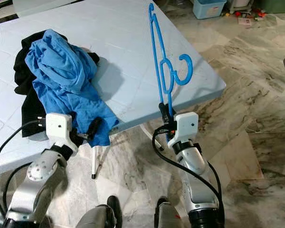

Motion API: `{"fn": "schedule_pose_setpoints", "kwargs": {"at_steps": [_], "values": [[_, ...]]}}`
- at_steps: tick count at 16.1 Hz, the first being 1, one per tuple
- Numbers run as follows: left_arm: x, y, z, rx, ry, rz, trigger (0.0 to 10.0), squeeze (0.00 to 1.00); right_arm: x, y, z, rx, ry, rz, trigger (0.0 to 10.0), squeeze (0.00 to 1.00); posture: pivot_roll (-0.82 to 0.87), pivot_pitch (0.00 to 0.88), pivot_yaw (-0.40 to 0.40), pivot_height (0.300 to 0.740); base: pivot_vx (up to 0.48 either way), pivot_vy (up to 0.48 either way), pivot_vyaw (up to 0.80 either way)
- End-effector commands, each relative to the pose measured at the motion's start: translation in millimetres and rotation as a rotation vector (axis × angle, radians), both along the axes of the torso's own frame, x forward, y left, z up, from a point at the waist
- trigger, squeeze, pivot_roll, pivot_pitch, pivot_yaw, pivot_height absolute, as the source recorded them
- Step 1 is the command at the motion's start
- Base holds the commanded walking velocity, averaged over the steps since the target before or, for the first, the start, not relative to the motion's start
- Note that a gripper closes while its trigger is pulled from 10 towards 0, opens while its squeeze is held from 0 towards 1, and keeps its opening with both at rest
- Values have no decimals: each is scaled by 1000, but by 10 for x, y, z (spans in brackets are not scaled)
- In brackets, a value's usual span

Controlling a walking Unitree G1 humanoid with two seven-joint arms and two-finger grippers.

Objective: Hang hanger

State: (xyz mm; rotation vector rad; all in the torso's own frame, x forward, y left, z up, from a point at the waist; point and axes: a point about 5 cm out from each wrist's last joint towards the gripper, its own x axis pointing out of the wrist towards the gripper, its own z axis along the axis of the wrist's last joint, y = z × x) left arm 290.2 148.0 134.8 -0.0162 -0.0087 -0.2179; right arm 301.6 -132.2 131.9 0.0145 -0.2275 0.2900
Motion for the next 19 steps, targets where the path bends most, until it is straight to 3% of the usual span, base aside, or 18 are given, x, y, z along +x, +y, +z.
{"fn": "schedule_pose_setpoints", "kwargs": {"at_steps": [1,6,7,9,10,14,15,17,19], "values": [[20,114,-66,19,40,55,10000,0,-19,47,-197,-21,102,15,10000,0,-106,257,77,740,0,0,0],[342,495,-96,133,74,168,10000,0,-8,54,-185,-16,99,11,10000,0,-111,256,80,740,0,0,0],[471,686,-36,168,60,231,10000,0,-9,51,-186,-17,99,9,10000,0,-112,257,79,740,0,0,0],[576,873,77,206,27,305,10000,0,-10,50,-191,-18,100,9,10000,0,-123,255,80,740,0,0,0],[636,978,250,224,-40,333,10000,0,-11,36,-186,-18,99,6,10000,0,-125,256,81,740,0,0,0],[726,1315,527,443,-136,537,10000,0,-17,12,-193,-18,101,-6,10000,0,-132,256,84,740,0,0,0],[740,1360,550,453,-150,549,10000,0,-17,9,-192,-17,100,-9,10000,0,-135,256,88,740,0,0,0],[762,1270,602,447,-205,491,10000,0,-19,0,-191,-14,100,-15,10000,0,-135,256,89,740,0,0,0],[750,965,611,413,-291,361,10000,0,-33,-3,-208,-13,103,-16,10000,0,-130,255,88,740,0,0,0]]}}
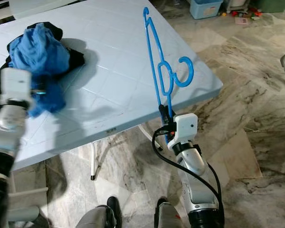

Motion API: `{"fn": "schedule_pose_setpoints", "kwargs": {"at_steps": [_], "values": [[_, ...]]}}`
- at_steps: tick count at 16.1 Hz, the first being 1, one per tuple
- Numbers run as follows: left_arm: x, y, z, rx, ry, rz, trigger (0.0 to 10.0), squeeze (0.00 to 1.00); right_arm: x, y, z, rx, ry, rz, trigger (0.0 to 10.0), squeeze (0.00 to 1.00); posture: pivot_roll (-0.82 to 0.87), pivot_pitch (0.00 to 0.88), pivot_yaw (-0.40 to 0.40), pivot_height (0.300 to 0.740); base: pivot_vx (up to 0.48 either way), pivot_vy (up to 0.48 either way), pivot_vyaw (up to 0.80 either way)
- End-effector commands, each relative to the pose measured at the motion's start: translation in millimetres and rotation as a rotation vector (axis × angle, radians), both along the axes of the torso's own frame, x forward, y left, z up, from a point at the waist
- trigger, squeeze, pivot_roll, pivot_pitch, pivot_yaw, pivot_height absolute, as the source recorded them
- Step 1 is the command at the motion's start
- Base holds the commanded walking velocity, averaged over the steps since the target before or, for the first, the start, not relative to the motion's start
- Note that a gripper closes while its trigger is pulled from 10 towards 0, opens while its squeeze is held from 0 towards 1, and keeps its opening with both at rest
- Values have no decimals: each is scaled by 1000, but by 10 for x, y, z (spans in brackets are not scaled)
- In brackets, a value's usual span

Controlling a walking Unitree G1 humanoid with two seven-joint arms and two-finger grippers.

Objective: Hang hanger

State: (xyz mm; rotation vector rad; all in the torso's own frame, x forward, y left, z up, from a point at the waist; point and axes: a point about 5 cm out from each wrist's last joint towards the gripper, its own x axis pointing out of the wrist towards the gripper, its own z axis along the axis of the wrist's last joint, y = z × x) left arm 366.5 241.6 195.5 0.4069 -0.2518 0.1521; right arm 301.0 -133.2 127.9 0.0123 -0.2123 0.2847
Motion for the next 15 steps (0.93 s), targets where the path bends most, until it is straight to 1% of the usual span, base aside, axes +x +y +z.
{"fn": "schedule_pose_setpoints", "kwargs": {"at_steps": [1,3,4,5,6,7,8,9,10,11,12,13,14,15], "values": [[-59,-153,-34,33,-17,-69,10000,0,-27,11,-171,-9,90,-9,10000,0,-127,254,88,740,0,0,0],[-157,-379,-119,47,-41,-144,10000,0,-9,18,-160,-10,88,-6,10000,0,-118,252,86,740,0,0,0],[-225,-476,-107,29,-62,-197,10000,0,2,19,-153,-10,86,-5,10000,0,-117,250,83,740,0,0,0],[-282,-549,-45,29,-91,-252,10000,0,9,22,-146,-12,84,-1,10000,0,-115,251,83,740,0,0,0],[-320,-586,8,37,-107,-274,10000,0,13,19,-144,-15,83,1,10000,0,-110,249,83,740,0,0,0],[-389,-596,23,9,-91,-264,10000,0,12,0,-146,-21,83,-1,10000,0,-109,250,86,740,0,0,0],[-438,-601,6,10,-91,-246,10000,0,11,-12,-147,-23,82,-6,10000,0,-109,249,90,740,0,0,0],[-516,-610,-75,4,-79,-206,10000,0,8,-26,-147,-20,82,-17,10000,0,-112,249,91,740,0,0,0],[-647,-667,-249,-8,-41,-168,10000,0,0,-47,-149,-16,82,-25,10000,0,-115,248,89,740,0,0,0],[-686,-691,-301,-33,-35,-152,10000,0,-9,-56,-152,-16,82,-27,10000,0,-117,248,88,740,0,0,0],[-755,-730,-380,-32,-32,-128,10000,0,-22,-63,-159,-18,83,-29,10000,0,-119,246,85,740,0,0,0],[-775,-736,-422,-47,-29,-111,10000,0,-26,-72,-161,-19,83,-30,10000,0,-118,244,82,740,0,0,0],[-778,-726,-455,-84,-16,-54,10000,0,-26,-93,-157,-28,83,-36,10000,0,-117,245,76,740,0,0,0],[-768,-756,-417,-101,-31,-33,10000,0,-27,-122,-151,-34,82,-40,10000,0,-110,244,64,740,0,0,0]]}}
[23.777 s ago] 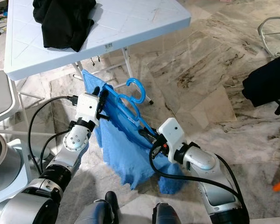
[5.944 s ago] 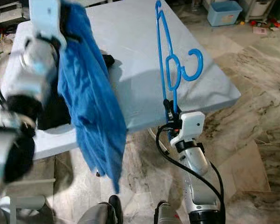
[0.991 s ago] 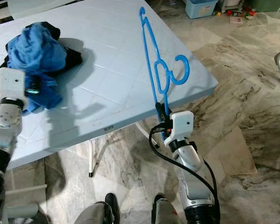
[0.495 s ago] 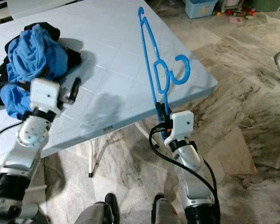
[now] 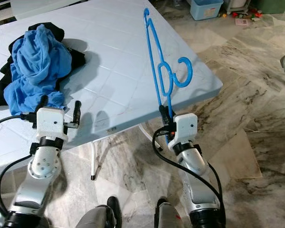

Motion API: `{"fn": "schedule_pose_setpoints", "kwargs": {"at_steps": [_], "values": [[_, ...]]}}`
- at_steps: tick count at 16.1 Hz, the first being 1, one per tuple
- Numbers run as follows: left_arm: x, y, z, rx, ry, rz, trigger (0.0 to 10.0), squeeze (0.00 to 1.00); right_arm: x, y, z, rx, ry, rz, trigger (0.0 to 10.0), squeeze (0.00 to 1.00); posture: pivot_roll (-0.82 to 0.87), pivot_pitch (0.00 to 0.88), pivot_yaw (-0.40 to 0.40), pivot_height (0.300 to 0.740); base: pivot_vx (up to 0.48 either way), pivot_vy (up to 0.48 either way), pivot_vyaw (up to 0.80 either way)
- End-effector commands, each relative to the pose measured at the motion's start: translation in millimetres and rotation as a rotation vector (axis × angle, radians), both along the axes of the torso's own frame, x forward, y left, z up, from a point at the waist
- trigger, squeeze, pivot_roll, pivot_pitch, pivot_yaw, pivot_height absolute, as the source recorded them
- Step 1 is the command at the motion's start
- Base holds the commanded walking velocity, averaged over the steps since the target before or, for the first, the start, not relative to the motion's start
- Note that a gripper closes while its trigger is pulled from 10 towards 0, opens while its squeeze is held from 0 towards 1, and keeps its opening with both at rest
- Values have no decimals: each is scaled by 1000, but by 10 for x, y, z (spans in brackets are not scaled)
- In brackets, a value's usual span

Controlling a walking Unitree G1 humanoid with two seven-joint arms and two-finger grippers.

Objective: Hang hanger

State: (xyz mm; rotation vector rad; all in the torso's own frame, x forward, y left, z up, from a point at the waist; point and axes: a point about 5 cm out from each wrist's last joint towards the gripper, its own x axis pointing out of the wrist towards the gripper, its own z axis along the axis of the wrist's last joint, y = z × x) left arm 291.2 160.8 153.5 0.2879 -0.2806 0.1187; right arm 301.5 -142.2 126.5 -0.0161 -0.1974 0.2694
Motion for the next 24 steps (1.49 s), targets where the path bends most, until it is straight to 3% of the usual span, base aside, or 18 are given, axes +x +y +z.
{"fn": "schedule_pose_setpoints", "kwargs": {"at_steps": [1,9,16,24], "values": [[-12,10,47,7,-14,25,10000,0,-29,-54,-123,-1,69,-25,10000,0,-107,242,60,740,0,0,0],[47,-134,-82,-7,46,1,10000,0,-1,-22,-108,-5,73,-18,10000,0,-114,224,56,740,0,0,0],[98,-240,-64,-26,48,-19,10000,0,32,-26,-87,-5,66,-22,10000,0,-117,211,56,740,0,0,0],[149,-315,20,-68,48,-32,10000,0,30,-38,-134,9,81,-51,10000,0,-119,220,70,740,-281,0,0]]}}
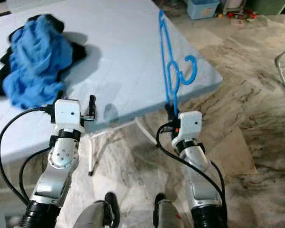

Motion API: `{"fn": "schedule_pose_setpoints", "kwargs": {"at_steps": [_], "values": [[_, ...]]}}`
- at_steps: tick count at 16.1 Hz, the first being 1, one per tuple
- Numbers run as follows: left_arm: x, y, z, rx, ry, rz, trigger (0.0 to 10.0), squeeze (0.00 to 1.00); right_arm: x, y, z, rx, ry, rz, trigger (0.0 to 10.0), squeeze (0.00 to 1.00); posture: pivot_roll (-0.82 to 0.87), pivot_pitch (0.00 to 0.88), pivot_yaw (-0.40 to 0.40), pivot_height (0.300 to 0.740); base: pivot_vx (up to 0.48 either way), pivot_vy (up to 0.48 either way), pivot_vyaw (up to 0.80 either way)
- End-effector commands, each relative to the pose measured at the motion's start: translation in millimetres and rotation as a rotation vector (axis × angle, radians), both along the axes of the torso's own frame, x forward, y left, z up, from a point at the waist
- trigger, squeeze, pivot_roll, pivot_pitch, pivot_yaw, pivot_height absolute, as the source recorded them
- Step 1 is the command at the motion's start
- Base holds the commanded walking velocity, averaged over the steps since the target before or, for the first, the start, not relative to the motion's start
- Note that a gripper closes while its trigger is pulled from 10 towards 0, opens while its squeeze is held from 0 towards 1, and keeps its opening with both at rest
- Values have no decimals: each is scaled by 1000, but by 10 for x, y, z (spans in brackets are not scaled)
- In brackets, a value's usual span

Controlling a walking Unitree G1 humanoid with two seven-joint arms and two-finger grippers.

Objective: Hang hanger

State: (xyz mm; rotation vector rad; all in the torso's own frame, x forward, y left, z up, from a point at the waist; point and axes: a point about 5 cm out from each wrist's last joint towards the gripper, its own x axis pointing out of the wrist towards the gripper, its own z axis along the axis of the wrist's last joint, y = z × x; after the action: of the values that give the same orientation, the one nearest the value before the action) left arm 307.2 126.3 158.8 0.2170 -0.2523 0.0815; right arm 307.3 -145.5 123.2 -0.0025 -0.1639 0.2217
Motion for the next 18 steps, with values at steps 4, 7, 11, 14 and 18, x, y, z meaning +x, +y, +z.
{"fn": "schedule_pose_setpoints", "kwargs": {"at_steps": [4,7,11,14,18], "values": [[5,13,-39,-2,27,-7,10000,0,-27,-33,-88,-5,43,-23,10000,0,-132,221,73,740,-292,0,0],[20,-10,-44,-2,30,-22,10000,0,-25,-52,-106,13,56,-39,10000,0,-138,220,71,740,-290,0,0],[11,-48,-219,-18,99,-40,10000,0,-26,-48,-137,32,77,-50,10000,0,-149,225,64,740,-66,0,0],[0,-102,-428,-82,193,-147,10000,0,-20,-67,-192,38,114,-72,10000,0,-153,217,63,740,0,0,0],[-69,-15,-840,-79,327,-154,10000,0,38,-27,-204,45,133,-97,10000,0,-157,214,64,740,0,0,0]]}}
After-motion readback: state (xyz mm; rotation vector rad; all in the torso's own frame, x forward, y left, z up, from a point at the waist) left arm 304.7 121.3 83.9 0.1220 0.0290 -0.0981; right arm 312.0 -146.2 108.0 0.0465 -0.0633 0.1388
